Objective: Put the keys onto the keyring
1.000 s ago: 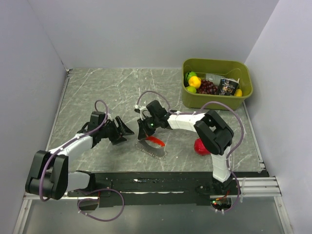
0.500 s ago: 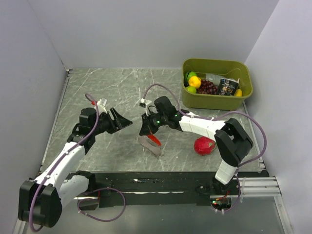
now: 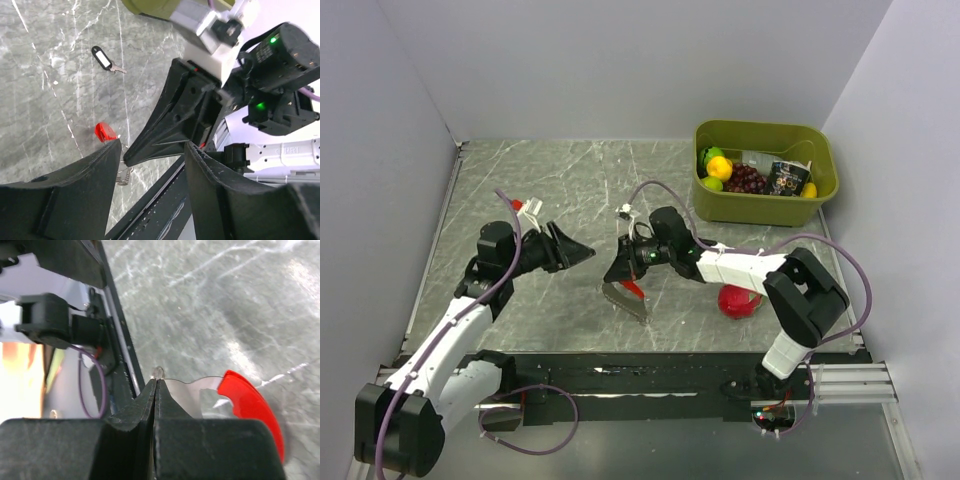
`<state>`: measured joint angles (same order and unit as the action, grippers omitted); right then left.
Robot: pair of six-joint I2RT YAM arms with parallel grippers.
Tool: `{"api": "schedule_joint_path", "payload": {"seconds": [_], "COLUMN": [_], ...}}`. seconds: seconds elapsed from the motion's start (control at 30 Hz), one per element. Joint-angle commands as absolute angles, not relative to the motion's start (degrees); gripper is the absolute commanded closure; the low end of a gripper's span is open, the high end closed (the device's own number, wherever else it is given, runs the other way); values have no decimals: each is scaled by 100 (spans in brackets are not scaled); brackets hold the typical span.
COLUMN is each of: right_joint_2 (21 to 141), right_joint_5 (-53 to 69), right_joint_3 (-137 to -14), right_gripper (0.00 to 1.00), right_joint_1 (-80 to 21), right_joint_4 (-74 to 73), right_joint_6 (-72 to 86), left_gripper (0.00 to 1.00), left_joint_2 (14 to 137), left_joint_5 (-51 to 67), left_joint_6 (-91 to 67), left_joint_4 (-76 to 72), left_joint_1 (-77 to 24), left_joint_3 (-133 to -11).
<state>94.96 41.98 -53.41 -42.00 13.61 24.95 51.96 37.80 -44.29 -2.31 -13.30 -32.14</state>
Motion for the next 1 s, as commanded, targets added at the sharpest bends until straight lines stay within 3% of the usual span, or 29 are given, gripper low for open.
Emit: {"api": "schedule_joint_path", "payload": {"seconds": [0.0, 0.1, 0.2, 0.43, 0.73, 0.87, 0.9, 0.97], "right_joint_2": [8895, 8632, 8447, 8411, 8753, 9149, 9289, 9447], "right_joint_5": [4316, 4307, 4272, 4263, 3438, 3226, 3191, 3024], "right_joint_3": [-5257, -5142, -5071, -4913, -5457, -5958, -6020, -6213], "right_gripper": [100, 100, 100, 100, 99, 78, 63, 51], "right_joint_1": [-4166, -4175, -4166, -4157, -4271, -4307, -4324, -4368], "right_joint_4": [2389, 2566, 2672, 2637, 1118, 563, 510, 361], "right_joint_6": [2962, 3076, 3120, 3033, 2155, 1969, 1951, 1916], "left_gripper": [41, 41, 35, 37, 34, 32, 33, 33], "left_joint_2": [5063, 5089, 5141, 4966, 4869, 5158, 5324, 5510], "left_joint_5": [3885, 3823, 3736, 3508, 2464, 1926, 1820, 1758], "left_joint_6": [-4131, -3982, -3762, -3595, -3682, -3823, -3867, -4025], "left_joint_4": [-176, -18, 324, 448, 931, 1309, 1370, 1441], "left_joint_1": [-1441, -1573, -1740, -1846, -1837, -1819, -1776, -1671], "left_joint_3": [-3445, -3515, -3673, -3727, -3727, -3683, -3665, -3560]}}
